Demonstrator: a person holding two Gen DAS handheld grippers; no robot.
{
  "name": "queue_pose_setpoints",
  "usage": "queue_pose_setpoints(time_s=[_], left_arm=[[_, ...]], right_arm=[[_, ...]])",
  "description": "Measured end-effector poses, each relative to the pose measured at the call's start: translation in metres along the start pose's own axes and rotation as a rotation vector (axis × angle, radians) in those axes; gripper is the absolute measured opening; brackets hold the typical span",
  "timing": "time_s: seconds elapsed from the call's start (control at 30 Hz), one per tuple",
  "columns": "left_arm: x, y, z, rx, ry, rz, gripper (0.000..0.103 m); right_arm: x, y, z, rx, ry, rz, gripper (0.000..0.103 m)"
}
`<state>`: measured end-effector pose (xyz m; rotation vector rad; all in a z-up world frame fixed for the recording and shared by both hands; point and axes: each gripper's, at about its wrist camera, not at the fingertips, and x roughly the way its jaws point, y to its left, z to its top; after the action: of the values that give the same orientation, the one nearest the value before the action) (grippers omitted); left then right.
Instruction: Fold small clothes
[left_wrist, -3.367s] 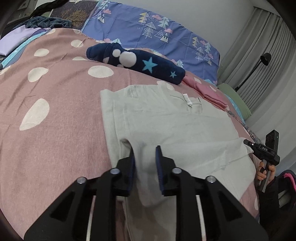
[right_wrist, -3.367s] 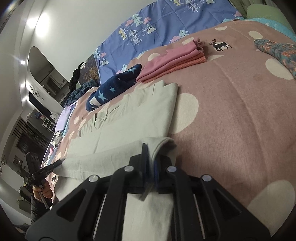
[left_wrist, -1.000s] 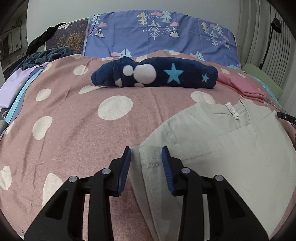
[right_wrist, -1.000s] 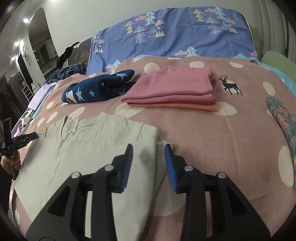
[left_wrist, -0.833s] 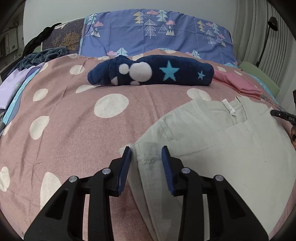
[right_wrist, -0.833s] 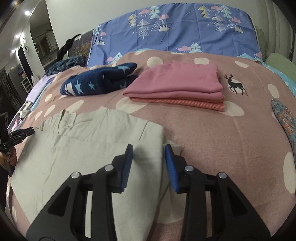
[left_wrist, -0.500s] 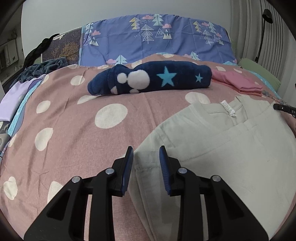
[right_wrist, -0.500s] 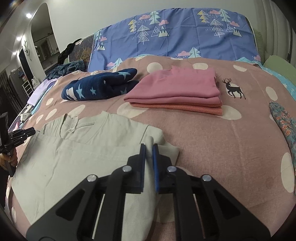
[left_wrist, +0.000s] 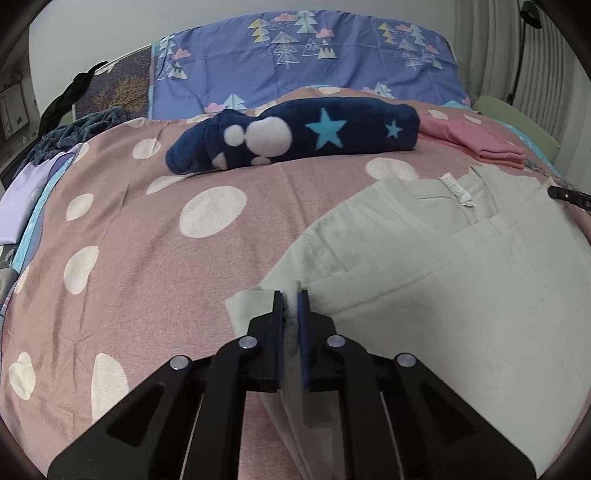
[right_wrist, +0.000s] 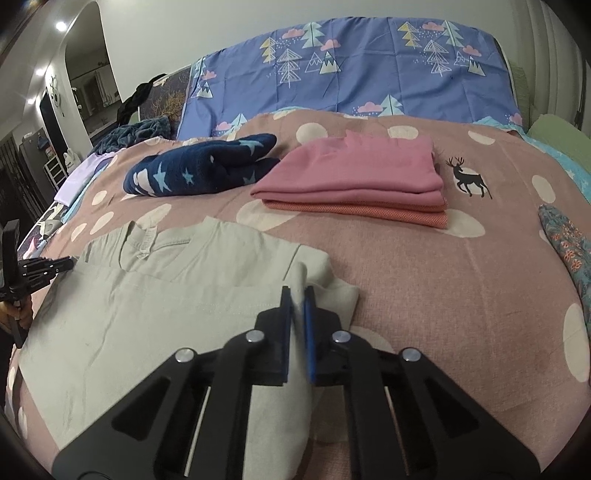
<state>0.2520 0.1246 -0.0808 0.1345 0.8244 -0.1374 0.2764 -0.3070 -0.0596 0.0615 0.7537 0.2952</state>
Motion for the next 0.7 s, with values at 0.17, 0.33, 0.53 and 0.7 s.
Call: queue_pose_setpoints(time_s=[0.17,0.33,0.53,0.7], left_arm=[[-0.023,-0.008,0.005,0.009,-0.083,0.012,0.007],[-0.058,-0.005,0.014,-0.034,-0.176,-0.009,0.007],[-0.078,-0.005,0.038,-0.031,-0.263,0.033,0.007],[-0.049,0.000,0.065,-0.021,-0.243,0.068,0.007]], right_arm=[[-0.015,0.005,0.002,-0.007,-0.040,0.000,0.005],[-0.037,0.011,0.008,-0.006,-0.092,0.011,0.005],[-0.058,0.008,0.030,0.032,-0.178,0.014,0.005],[-0.035,-0.009,0.051,0.115,-0.165,-0.017,0.005]])
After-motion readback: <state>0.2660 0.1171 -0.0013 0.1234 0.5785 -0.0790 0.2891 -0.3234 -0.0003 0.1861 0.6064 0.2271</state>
